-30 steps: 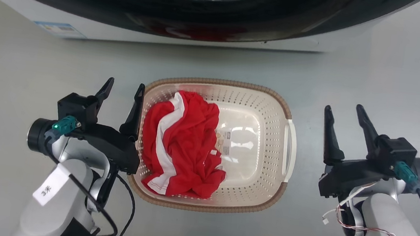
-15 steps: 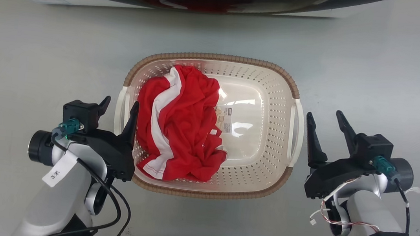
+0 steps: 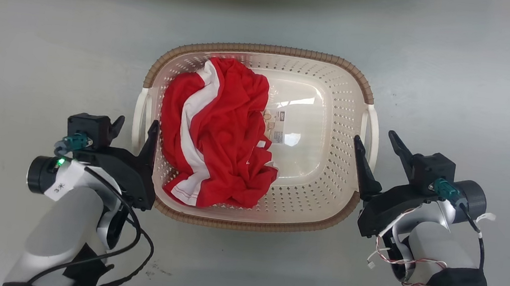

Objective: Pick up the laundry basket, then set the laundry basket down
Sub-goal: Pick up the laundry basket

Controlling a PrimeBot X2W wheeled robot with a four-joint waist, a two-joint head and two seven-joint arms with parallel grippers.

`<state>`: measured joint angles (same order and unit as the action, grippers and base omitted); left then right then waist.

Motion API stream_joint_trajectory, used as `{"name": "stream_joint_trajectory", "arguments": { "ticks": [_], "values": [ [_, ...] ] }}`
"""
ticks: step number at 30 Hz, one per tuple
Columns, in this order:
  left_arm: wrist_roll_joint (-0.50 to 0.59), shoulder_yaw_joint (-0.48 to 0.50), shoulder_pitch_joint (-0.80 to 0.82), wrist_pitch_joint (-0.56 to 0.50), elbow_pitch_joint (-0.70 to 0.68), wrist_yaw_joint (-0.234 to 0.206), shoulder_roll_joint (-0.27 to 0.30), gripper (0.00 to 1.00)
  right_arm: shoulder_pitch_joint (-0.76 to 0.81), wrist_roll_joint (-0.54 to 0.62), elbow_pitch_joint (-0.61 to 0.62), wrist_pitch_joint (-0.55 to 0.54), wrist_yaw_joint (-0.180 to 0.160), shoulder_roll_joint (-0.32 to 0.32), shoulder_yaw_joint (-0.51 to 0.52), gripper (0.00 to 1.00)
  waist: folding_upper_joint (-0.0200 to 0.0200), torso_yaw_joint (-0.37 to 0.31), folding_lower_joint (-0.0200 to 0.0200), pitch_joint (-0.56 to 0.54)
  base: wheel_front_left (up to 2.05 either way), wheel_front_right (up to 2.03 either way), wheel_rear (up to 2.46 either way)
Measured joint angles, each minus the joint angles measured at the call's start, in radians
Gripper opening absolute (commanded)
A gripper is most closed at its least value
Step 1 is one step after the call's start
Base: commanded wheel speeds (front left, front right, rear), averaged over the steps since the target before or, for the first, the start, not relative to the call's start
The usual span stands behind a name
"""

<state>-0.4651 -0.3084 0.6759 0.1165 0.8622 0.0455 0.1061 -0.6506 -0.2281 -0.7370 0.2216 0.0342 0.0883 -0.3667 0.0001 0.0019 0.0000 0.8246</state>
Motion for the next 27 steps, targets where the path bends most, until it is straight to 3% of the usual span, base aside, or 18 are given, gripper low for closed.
{"name": "stream_joint_trajectory", "arguments": {
  "ticks": [12,13,14,15,27],
  "values": [
    [-0.028,0.012,0.077,0.000,0.105,0.020,-0.014,1.00,-0.058,0.017,-0.091,0.000,0.013,-0.006,-0.028,1.00,0.0000,0.008,0.0001,0.045,0.00,0.00,0.00],
    [-0.028,0.012,0.081,-0.001,0.113,0.025,-0.014,1.00,-0.063,0.018,-0.097,0.000,0.016,-0.006,-0.029,0.48,0.0000,0.009,0.0000,0.046,0.00,0.00,0.00],
    [-0.029,0.012,0.085,-0.001,0.121,0.025,-0.015,0.39,-0.069,0.018,-0.103,0.000,0.016,-0.006,-0.031,0.00,0.0000,0.009,0.0000,0.047,0.00,0.00,0.00],
    [-0.031,0.011,0.089,-0.003,0.130,0.026,-0.016,0.00,-0.075,0.019,-0.109,0.000,0.019,-0.006,-0.033,0.00,0.0000,0.009,0.0000,0.048,0.00,0.00,0.00],
    [-0.031,-0.008,0.129,-0.015,0.204,0.044,-0.037,0.00,-0.126,0.016,-0.175,0.005,0.036,-0.017,-0.031,0.00,-0.0002,0.008,-0.0001,0.046,0.00,0.00,0.00]
  ]
}}
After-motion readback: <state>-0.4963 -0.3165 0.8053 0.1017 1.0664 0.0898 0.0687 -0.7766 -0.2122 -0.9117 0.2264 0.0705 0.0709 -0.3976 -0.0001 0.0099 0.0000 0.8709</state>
